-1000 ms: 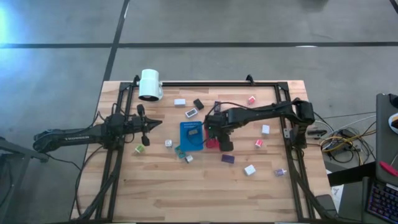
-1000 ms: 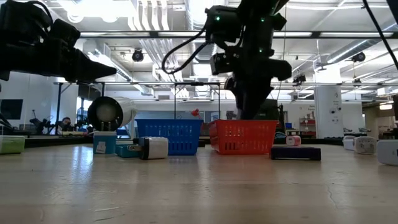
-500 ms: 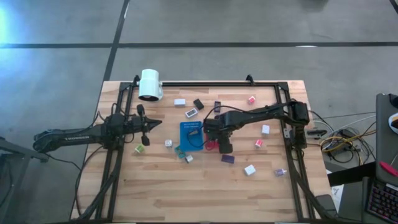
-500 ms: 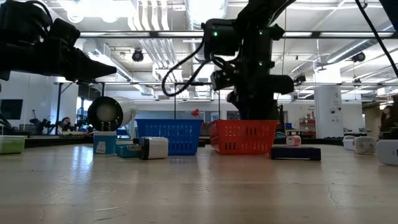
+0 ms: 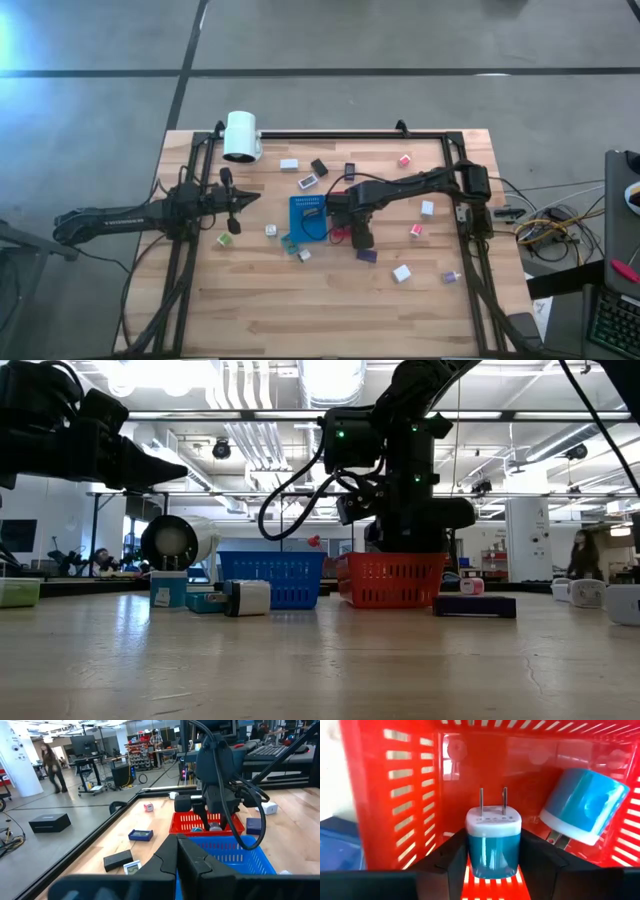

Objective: Pick & Place Office items
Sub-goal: Put the light blue plug charger into the red bin, then put the top white digital clock into the blue bin

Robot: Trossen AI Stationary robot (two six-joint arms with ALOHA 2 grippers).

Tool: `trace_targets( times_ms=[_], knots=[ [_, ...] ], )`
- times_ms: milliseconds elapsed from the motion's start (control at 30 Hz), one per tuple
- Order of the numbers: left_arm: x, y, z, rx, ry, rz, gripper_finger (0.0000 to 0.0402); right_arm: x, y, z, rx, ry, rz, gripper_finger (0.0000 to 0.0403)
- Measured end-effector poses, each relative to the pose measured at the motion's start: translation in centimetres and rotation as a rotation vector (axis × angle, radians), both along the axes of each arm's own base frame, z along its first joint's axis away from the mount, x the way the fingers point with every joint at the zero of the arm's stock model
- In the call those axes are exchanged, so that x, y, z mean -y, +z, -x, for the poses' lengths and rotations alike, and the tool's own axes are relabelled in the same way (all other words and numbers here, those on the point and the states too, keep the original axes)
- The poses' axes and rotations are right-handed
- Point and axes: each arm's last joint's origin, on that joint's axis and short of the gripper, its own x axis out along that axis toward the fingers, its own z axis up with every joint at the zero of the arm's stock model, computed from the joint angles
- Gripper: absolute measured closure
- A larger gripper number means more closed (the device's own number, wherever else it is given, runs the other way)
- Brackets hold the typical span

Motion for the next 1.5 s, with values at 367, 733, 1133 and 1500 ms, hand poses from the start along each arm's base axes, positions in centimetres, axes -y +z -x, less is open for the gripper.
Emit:
trace_targets(
  times_ms=[367,733,1133,1500],
  knots=[
    [0.0,0.0,0.0,0.003,0.0,-0.001,0.0396,0.0,4.9,1.1,0.151,-0.016,0.011,0.0206],
    [0.0,0.0,0.0,0.003,0.0,-0.001,0.0396,-0.8,13.2,6.0,0.827,-0.032,0.022,0.0237],
    [0.0,0.0,0.0,0.003,0.0,0.0,0.0396,-1.3,11.4,15.2,1.408,-0.029,0.026,0.0342],
    [0.0,0.1,0.0,0.003,0.0,-0.019,0.0396,-1.2,5.6,20.5,1.6,-0.057,0.013,0.0393]
  ],
)
